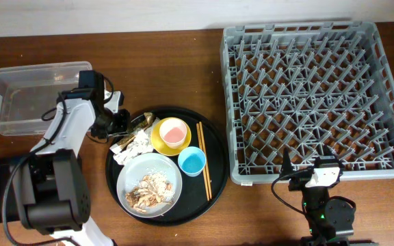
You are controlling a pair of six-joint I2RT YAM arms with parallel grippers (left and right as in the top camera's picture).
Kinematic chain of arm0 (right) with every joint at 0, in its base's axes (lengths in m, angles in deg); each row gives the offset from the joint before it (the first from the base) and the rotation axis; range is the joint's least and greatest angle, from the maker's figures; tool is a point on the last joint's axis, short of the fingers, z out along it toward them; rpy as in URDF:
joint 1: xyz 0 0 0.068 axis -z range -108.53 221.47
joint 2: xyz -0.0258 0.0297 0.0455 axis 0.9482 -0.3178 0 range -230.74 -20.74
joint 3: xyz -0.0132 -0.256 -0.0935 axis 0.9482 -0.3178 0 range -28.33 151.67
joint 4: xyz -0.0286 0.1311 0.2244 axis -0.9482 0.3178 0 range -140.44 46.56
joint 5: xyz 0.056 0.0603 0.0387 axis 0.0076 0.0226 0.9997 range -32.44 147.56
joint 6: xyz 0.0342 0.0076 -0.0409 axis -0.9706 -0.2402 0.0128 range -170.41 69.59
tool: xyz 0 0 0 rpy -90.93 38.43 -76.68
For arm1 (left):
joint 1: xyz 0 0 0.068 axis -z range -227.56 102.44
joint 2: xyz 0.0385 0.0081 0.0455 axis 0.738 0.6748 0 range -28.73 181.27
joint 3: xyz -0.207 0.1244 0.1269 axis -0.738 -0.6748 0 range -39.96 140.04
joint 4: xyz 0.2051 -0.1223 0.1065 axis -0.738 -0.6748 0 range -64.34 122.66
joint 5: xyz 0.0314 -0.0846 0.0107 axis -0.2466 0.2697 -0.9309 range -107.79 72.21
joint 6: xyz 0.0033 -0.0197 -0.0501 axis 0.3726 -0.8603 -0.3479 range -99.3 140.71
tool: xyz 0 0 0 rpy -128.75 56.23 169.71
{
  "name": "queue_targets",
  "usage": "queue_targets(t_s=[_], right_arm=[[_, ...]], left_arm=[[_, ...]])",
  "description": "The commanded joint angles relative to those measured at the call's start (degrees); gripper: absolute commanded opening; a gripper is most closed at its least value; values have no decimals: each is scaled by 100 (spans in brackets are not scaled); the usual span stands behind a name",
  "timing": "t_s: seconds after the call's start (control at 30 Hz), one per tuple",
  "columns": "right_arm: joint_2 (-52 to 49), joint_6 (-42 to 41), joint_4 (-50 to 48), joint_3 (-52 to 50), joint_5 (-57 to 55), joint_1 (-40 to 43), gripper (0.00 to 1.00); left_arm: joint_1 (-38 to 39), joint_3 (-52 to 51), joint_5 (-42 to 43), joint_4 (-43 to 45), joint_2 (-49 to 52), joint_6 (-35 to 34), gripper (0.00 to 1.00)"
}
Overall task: Sort waste into correct bins and load items into the dishwasher rack
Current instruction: 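Reach the left gripper to the gold wrapper and grasp it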
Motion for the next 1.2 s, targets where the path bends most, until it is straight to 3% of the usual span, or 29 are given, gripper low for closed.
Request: queue_targets(t_s=[0.0,0.23,0.33,0.53,0.6,0.83,1.0,1.17], right_arm=[[33,20,42,-31,-70,42,98],[35,20,42,-31,-70,42,98],[35,20,42,-31,-70,42,98],[35,20,42,-31,-70,42,98],[35,17,42,-31,-70,42,98],[33,20,42,-31,-70,42,98],[33,17,42,-31,-70,42,98],[35,20,42,-31,-70,42,99]], left_arm=[[2,76,-83,26,273,323,51],[7,22,87,24,498,710,51],[-11,59,358,-22,398,708,43],[-9,98,378,-151,160,743,44],[-9,98,809,-151,160,1200,54],[-9,44,476,-306,162,1261,53],[-9,44,44,-308,162,1014,33],[2,-142,79,-280,162,997,32]])
